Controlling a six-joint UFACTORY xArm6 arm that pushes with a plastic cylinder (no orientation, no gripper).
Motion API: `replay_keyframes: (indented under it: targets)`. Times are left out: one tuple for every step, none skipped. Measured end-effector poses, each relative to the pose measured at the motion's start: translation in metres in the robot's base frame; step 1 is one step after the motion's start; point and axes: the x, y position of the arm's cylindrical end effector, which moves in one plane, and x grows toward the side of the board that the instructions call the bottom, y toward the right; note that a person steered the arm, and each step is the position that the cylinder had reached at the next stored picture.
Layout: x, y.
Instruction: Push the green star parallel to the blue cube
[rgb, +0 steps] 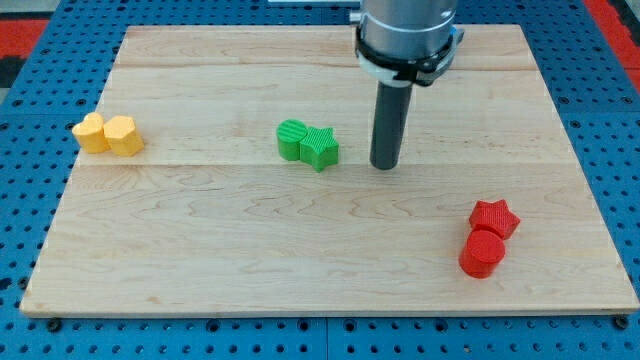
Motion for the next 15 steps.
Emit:
replay_keyframes:
  targets:
    - [-0.004, 0.002]
    - [-0.004, 0.002]
    - [-0.004, 0.032]
    - [0.017, 0.062]
    - [0.050, 0.056]
    - [0.059, 0.017]
    - [0.025, -0.029]
    - [-0.018, -0.069]
    - [-0.012, -0.074]
    - [0.021, -0.066]
    - [0.008, -0.108]
    - [-0.027, -0.114]
    - [-0.056, -0.114]
    - [-0.081, -0.110]
    - [-0.110, -0.113]
